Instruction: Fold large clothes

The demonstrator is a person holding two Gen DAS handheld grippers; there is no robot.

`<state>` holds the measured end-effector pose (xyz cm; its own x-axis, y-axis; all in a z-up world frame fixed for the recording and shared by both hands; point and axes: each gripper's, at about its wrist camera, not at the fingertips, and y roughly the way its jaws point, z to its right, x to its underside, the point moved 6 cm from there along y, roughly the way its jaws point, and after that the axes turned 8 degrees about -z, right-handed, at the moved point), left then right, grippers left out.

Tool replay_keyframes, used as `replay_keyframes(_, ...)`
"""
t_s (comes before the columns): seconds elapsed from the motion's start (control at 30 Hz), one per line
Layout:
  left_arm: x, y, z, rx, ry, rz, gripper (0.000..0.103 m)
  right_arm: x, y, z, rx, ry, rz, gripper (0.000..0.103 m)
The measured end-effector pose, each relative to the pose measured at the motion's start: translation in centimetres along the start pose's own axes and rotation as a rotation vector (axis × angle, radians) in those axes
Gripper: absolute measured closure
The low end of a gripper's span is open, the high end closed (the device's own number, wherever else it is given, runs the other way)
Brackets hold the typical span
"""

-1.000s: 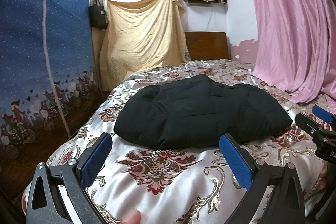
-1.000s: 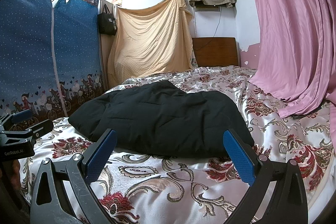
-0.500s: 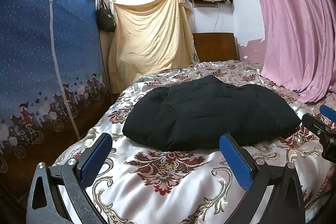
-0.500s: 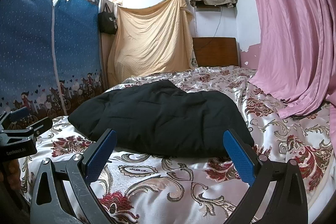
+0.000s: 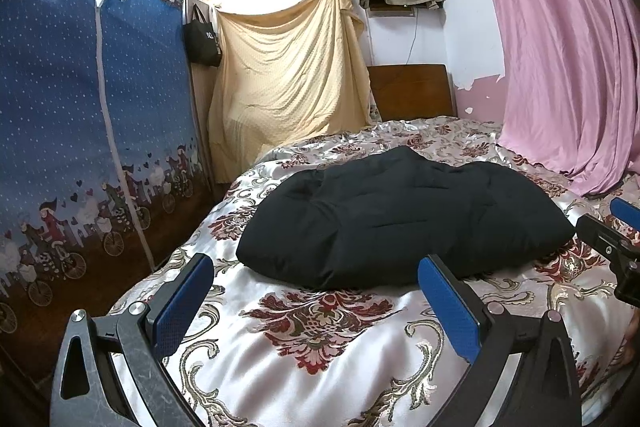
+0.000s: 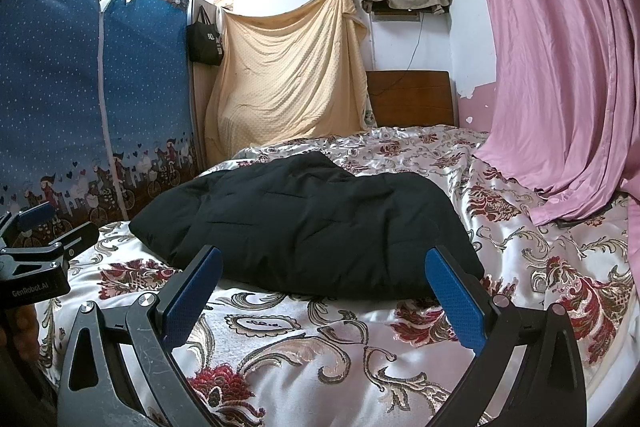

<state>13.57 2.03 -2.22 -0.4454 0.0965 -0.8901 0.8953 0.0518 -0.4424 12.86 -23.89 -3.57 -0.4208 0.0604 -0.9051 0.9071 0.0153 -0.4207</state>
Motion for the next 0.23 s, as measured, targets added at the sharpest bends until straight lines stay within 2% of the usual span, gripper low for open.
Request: replay_keyframes(0.23,0.06,0.03,-0.01,-0.004,0.003,-0.002,0.0,0.02,0.01,0.07,0.0,-0.002,0.0,0.003)
